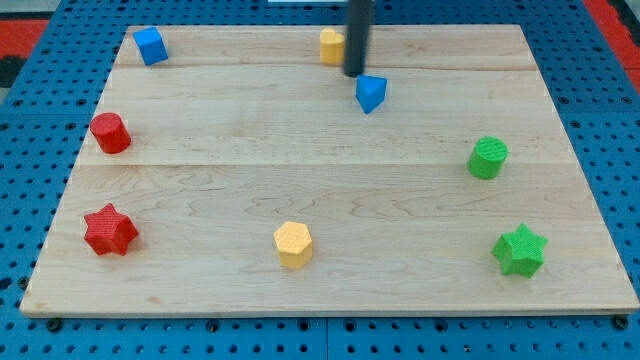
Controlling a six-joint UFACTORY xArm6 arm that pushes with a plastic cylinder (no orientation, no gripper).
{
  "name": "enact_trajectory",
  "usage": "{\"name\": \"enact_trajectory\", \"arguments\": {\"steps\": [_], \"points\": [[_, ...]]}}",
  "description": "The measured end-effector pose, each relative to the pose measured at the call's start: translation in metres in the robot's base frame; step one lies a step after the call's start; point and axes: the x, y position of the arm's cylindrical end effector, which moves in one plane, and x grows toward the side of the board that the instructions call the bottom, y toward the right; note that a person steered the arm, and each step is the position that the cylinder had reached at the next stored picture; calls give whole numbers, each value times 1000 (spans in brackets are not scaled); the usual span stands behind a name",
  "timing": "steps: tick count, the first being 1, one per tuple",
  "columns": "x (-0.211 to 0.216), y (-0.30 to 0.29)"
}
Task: Push the blue cube to the blue triangle
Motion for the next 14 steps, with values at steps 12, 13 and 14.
{"name": "enact_trajectory", "arguments": {"steps": [12,13,14], "points": [[49,-4],[80,-14],[105,7]]}}
